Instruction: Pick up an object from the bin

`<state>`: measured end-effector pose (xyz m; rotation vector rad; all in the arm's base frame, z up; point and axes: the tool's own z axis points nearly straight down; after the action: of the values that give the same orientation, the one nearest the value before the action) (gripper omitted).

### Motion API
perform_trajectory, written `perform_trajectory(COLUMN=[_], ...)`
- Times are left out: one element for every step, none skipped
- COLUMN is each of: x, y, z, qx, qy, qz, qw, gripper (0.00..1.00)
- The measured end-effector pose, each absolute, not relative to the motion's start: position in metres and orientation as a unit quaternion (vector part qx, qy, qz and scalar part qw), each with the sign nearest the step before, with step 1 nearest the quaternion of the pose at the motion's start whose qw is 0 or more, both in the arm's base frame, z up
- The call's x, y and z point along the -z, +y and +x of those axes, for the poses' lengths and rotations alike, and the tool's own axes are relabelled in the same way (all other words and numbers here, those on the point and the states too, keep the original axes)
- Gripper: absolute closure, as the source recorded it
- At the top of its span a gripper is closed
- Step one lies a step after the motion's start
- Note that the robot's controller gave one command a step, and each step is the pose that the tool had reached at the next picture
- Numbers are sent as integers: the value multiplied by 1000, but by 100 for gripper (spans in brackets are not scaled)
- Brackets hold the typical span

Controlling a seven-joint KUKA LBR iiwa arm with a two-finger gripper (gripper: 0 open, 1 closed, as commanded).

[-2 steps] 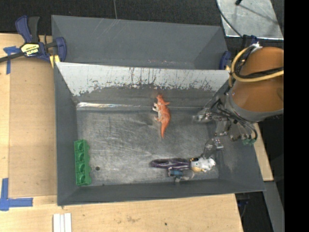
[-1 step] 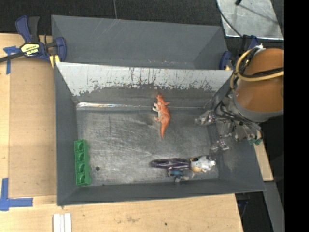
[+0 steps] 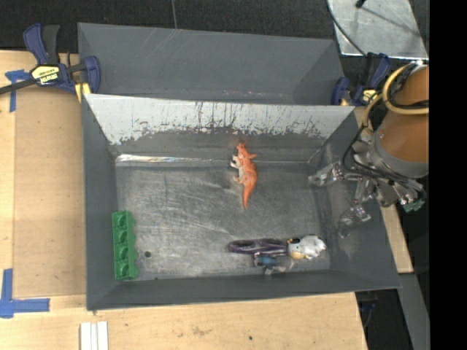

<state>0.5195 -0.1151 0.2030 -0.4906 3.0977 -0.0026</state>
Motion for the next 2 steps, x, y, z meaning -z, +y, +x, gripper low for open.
perform_trajectory(x=[-156, -116], y=[-125, -82], z=[508, 508], qx=[2, 1], qy=[979, 967], qz=[-205, -255], qw=[5, 1], gripper=[0, 0])
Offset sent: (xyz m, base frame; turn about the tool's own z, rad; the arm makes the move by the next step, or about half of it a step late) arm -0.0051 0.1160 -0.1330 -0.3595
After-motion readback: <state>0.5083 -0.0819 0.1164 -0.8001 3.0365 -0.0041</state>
